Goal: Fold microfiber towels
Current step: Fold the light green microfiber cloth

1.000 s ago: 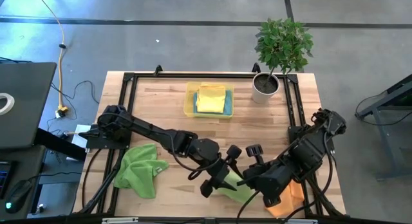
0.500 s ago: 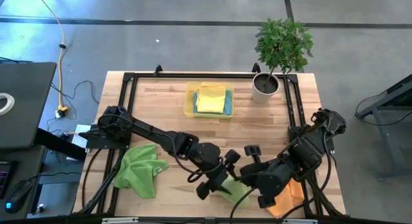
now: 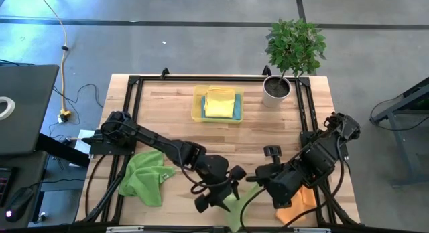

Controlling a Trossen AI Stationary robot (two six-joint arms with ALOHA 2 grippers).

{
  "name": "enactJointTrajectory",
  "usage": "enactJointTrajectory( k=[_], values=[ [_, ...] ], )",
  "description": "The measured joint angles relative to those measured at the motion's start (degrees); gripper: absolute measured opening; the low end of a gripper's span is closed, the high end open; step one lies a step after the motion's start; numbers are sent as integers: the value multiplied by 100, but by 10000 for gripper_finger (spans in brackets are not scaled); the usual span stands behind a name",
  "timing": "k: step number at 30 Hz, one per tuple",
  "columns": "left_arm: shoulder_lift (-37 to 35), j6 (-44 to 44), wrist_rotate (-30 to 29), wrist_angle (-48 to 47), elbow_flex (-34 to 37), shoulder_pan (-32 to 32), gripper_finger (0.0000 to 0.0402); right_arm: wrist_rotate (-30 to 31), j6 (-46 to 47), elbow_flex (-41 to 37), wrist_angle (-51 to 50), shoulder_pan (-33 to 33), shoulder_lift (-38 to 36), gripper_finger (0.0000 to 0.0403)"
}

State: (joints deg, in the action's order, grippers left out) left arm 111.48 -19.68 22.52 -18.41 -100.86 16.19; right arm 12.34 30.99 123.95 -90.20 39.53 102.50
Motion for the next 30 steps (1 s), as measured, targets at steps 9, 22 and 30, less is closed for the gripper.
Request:
enactJointTrajectory(
  k=[9, 22, 30],
  values=[
    [0, 189, -911, -678, 0, 0, 197, 769, -534, -1, 65, -95, 0, 0],
    [-4, 2155, -4638, -2786, 0, -116, 197, 1145, 738, -1012, 25, -732, -9, 0],
    [-4, 3594, -4723, -3709, 0, 106, 197, 1275, 359, -2885, 289, -1422, -4, 0]
  ],
)
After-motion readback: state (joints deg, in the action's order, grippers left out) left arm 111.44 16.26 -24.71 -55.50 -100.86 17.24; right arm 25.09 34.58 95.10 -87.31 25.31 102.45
